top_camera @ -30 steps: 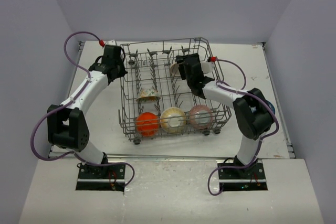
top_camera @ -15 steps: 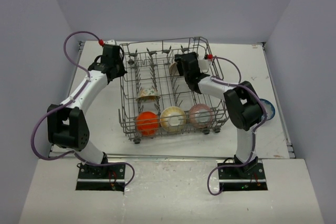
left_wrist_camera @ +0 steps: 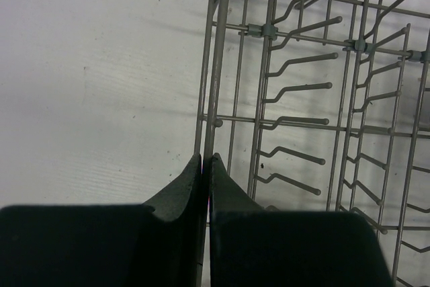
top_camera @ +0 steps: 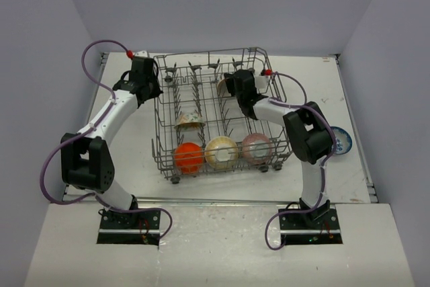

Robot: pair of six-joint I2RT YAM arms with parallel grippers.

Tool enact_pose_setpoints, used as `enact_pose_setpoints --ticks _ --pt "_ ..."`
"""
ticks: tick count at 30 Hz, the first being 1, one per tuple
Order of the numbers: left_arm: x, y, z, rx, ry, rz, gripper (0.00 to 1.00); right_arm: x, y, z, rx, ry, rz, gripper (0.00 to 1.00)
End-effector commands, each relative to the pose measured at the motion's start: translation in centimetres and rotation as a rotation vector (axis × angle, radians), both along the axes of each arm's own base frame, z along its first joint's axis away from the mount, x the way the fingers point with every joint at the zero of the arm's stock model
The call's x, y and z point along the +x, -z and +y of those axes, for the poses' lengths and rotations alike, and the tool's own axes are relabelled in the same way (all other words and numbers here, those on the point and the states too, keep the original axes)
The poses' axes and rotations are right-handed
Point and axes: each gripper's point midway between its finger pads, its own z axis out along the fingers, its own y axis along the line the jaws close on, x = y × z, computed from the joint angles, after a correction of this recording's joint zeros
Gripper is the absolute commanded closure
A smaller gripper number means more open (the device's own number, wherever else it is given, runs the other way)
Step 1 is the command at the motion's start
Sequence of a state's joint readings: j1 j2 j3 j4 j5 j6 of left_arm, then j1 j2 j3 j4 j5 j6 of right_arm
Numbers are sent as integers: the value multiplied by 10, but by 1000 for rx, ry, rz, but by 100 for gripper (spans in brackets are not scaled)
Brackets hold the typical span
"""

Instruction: Unload the bowls from the dish rack

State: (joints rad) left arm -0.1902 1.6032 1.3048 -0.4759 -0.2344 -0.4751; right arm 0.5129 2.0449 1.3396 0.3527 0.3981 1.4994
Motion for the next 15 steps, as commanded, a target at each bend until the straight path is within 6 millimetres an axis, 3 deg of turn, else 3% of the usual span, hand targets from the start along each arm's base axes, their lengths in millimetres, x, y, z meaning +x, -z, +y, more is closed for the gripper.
enact_pose_setpoints --ticks 1,8,9,11,12,13,14,15 --pt "2 19 18 28 -57 39 100 8 -21 -2 36 5 -98 100" --pt "3 28 17 17 -62 66 100 -13 -45 0 209 -76 -279 100" --pt "3 31 17 14 -62 74 100 -17 -60 -1 259 -98 -365 100" --pt "4 31 17 12 -64 75 100 -20 -57 5 308 -173 -431 100" --pt "4 32 17 10 -67 78 100 -24 -90 5 368 -214 -577 100" --pt "3 34 17 10 -66 84 100 -26 -96 8 386 -252 -629 100" --pt "4 34 17 10 -68 83 100 -27 -85 15 395 -314 -643 100" --pt "3 36 16 7 -71 89 100 -29 -104 14 420 -335 -728 100"
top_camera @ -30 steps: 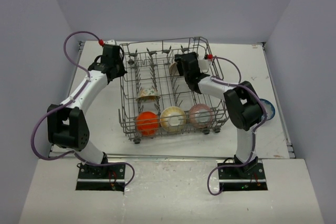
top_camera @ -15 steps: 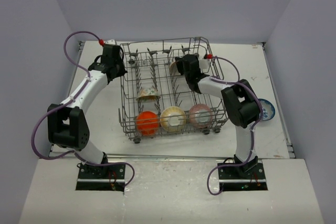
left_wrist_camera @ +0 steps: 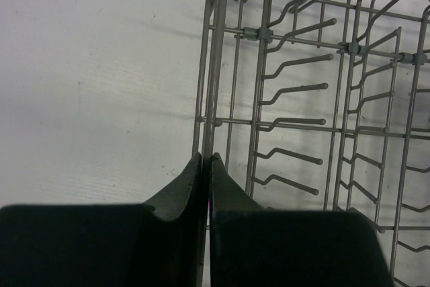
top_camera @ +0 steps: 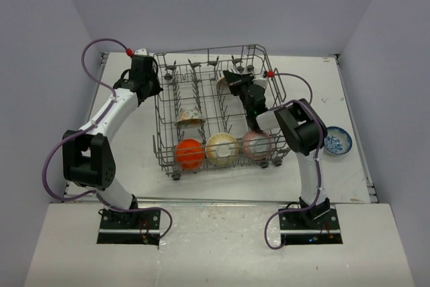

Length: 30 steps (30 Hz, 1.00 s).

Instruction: Unload the bowls from the dish rack

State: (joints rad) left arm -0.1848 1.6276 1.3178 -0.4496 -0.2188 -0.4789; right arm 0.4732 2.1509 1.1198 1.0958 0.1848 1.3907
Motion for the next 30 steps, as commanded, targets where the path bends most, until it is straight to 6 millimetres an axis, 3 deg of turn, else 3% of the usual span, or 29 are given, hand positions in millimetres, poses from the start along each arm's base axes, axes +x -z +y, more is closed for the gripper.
enact_pose_setpoints --ticks 1,12,14,17,20,30 --pt "-7 36 18 22 -72 104 100 -20 -87 3 306 -183 -355 100" --pt "-6 48 18 14 -85 128 100 -51 -117 3 168 -226 -500 100" --pt "-6 50 18 14 -87 130 100 -59 -130 3 134 -223 -516 100" --pt "-7 50 18 15 -92 129 100 -71 -149 17 56 -311 -569 100" --pt "-6 48 19 18 -92 125 100 -67 -162 29 -49 -351 -557 100" --pt "-4 44 18 13 -93 117 100 -66 -199 28 -116 -389 -595 100"
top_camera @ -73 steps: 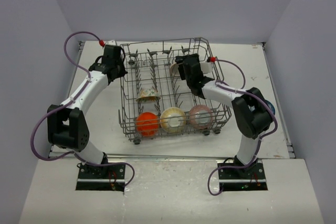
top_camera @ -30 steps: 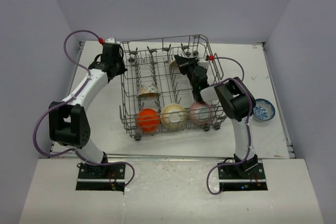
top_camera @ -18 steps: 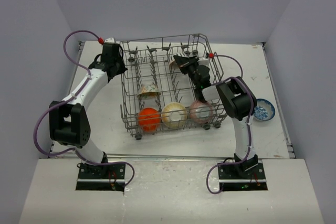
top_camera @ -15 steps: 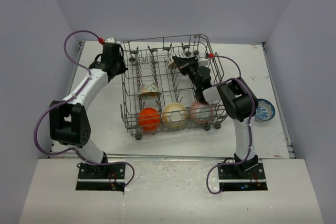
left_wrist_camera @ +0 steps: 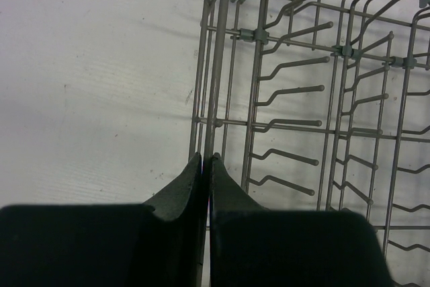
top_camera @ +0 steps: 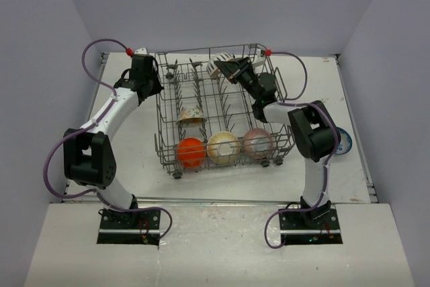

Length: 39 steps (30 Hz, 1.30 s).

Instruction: Unload the bowls from the dish rack

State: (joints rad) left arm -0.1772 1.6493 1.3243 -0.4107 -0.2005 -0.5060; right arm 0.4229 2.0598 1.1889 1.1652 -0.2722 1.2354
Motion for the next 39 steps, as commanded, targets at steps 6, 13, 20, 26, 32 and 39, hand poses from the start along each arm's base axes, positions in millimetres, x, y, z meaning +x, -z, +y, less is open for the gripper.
enact_pose_setpoints --ticks 6,13,20,26,32,39 --pt "-14 43 21 48 -82 143 100 -24 -130 -11 4 -65 -274 100" --pt "-15 41 19 36 -79 147 100 -5 -135 -13 -271 -16 -76 100" --pt "-14 30 16 19 -71 128 100 -1 -148 -88 -781 217 123 100" --pt "-17 27 11 1 -66 129 100 -35 -176 -210 -1032 618 277 100" --pt "-15 25 0 -6 -44 121 100 -98 -99 -326 -1324 882 628 100" --pt "-20 18 -8 6 -8 109 100 -138 -34 -392 -1401 831 890 100"
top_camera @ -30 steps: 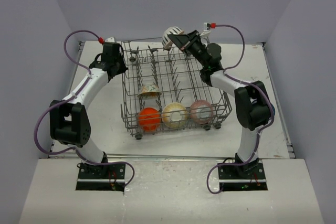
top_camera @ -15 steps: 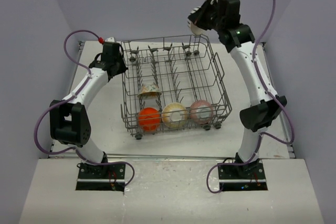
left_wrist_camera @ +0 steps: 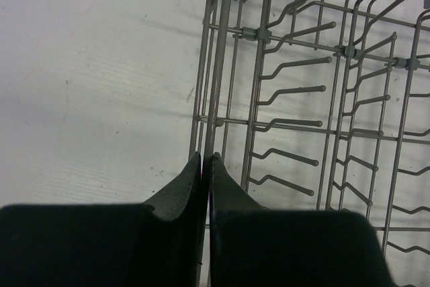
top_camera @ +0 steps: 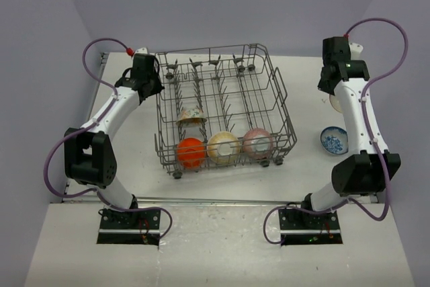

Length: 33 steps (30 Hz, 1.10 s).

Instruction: Unload the bowls from the dish rack

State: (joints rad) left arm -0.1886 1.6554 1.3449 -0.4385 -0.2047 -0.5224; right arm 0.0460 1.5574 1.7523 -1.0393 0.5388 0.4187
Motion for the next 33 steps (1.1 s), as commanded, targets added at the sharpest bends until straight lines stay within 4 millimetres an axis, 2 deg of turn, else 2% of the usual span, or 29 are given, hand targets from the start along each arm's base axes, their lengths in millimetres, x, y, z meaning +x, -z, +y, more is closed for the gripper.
enact_pose_setpoints --ticks 1,2,5,7,8,9,10,12,13,15,16,17,19,20,23,29,33 --pt "-20 18 -4 13 -3 94 100 -18 14 -15 1 -14 62 100" --pt "-20 17 -4 9 -2 92 100 -19 20 -26 24 12 75 100" --pt "-22 15 -11 -5 10 88 100 0 41 -24 97 -18 132 100" --pt "-24 16 -15 -7 16 91 100 21 49 -24 111 -24 154 100" --pt "-25 16 -17 -17 14 91 100 30 43 -27 111 -12 138 100" --pt "-27 17 -19 -25 17 96 100 36 48 -29 123 -8 146 100" --pt "-29 19 -20 -30 16 101 100 44 65 -30 142 -8 189 100" --pt "-32 19 -24 -40 20 98 100 54 74 -32 175 -7 198 100" --pt "-35 21 -25 -39 22 102 100 59 89 -33 181 -2 233 100" --pt "-36 19 -26 -44 22 98 100 67 98 -35 208 6 242 100" --pt "-36 19 -25 -43 23 98 100 69 105 -36 209 9 255 100" --pt "-36 17 -25 -43 23 94 100 72 120 -39 210 17 289 100" --pt "-34 15 -27 -45 25 88 100 76 133 -43 229 26 309 100" --pt "-34 15 -26 -46 24 88 100 78 148 -47 251 40 333 100" --pt "-33 15 -26 -42 23 89 100 82 168 -53 279 65 363 100" --pt "-29 21 -23 -21 7 109 100 88 187 -54 297 79 396 100" --pt "-24 21 -24 -25 5 109 100 91 193 -54 303 79 403 100"
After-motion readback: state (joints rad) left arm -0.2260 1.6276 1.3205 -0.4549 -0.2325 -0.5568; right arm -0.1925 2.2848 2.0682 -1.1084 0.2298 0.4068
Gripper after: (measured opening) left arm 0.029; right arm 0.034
